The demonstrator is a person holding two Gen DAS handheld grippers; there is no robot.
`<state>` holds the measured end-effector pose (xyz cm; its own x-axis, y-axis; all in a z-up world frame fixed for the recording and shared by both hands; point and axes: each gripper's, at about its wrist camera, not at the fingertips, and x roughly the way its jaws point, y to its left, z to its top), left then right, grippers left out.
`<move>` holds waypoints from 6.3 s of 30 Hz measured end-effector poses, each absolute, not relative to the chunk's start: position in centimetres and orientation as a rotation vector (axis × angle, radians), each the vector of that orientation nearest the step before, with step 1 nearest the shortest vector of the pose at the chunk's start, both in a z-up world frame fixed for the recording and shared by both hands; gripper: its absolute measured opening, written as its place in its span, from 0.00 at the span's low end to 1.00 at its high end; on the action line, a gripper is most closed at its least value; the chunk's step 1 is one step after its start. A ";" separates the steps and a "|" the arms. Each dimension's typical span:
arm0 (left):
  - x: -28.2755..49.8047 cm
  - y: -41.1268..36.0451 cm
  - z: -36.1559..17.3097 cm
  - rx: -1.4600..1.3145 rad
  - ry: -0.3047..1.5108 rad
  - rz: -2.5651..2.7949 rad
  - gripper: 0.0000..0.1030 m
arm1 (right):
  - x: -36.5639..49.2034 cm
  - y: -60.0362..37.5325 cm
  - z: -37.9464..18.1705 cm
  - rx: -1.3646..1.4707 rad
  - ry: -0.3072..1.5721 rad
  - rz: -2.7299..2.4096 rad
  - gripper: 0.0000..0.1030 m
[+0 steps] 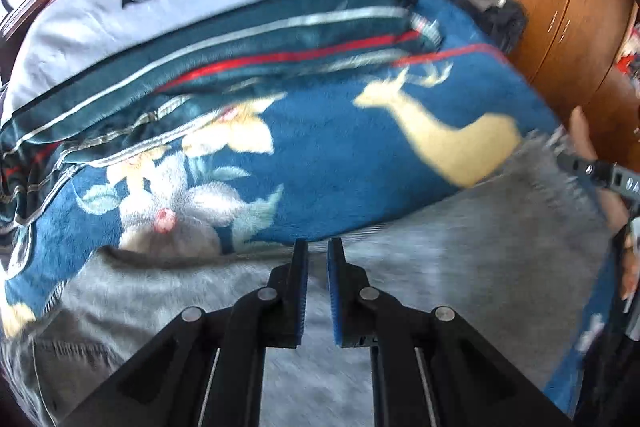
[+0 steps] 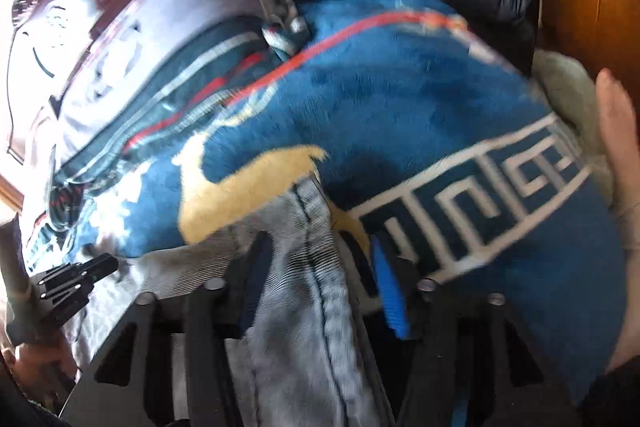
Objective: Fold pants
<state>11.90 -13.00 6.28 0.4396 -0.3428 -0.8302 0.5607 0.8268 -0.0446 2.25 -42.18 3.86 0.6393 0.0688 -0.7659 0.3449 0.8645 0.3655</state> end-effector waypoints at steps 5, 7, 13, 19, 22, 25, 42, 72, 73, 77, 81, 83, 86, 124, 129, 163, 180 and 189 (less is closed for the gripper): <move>7.9 -15.2 7.1 0.243 0.977 -0.712 0.19 | -2.1 -41.7 5.2 0.511 0.919 -0.132 0.56; 6.4 -17.2 6.6 0.272 0.991 -0.767 0.19 | -3.1 -41.6 4.7 0.514 0.955 -0.138 0.53; 3.4 -21.2 5.0 0.304 1.045 -0.864 0.19 | -4.0 -41.1 3.7 0.512 1.003 -0.104 0.15; 2.2 -21.4 3.4 0.339 1.086 -0.870 0.19 | -5.4 -40.8 4.3 0.481 1.007 -0.110 0.14; 1.9 -21.5 2.6 0.352 1.063 -0.860 0.19 | -5.0 -41.5 2.0 0.531 1.091 -0.117 0.15; 2.1 -21.6 3.0 0.344 1.077 -0.844 0.19 | -5.0 -42.6 2.0 0.605 1.073 -0.112 0.28; 0.7 -28.6 2.4 0.322 1.121 -0.958 0.19 | -2.9 -42.1 1.5 0.528 1.126 -0.106 0.23; -0.9 -33.4 1.6 0.577 0.944 -0.990 0.64 | -2.0 -47.6 2.1 0.935 0.937 -0.023 0.51; -1.5 -32.8 1.8 0.570 0.938 -0.982 0.60 | -1.6 -47.7 1.9 0.941 0.940 -0.006 0.51; -0.6 -31.4 2.2 0.461 0.972 -0.960 0.44 | -0.4 -47.6 0.7 0.933 0.992 0.025 0.51; 0.5 -30.6 2.3 0.371 1.018 -0.968 0.39 | 0.3 -46.7 0.2 0.933 1.023 0.097 0.48; 0.9 -30.2 2.3 0.323 1.039 -0.974 0.37 | 0.6 -45.9 -0.3 0.943 1.066 0.146 0.46; 2.5 -28.5 2.1 0.151 1.114 -0.990 0.35 | 0.5 -45.5 -0.4 0.939 1.075 0.144 0.40; -0.5 -27.3 4.5 0.241 1.015 -0.952 0.20 | -0.1 -43.0 3.3 0.922 0.927 0.156 0.17; 0.0 -25.7 5.1 0.142 1.034 -0.957 0.19 | 0.4 -41.8 4.5 0.865 0.941 0.144 0.16; 1.5 -4.3 4.3 -0.387 1.051 -0.722 0.20 | 8.9 -19.0 7.7 0.517 1.120 0.382 0.17; 1.2 -0.5 2.4 -0.475 1.100 -0.651 0.56 | 7.1 -20.3 6.9 0.621 1.105 0.366 0.51; 3.0 0.2 2.9 -0.538 1.165 -0.580 0.63 | 0.9 -26.3 4.9 0.683 1.097 0.165 0.52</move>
<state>2.97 0.16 2.92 0.2843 -0.6714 -0.6844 0.1412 0.7354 -0.6628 0.87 -26.31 4.90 0.4666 0.4469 -0.7633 0.2024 0.7861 0.5840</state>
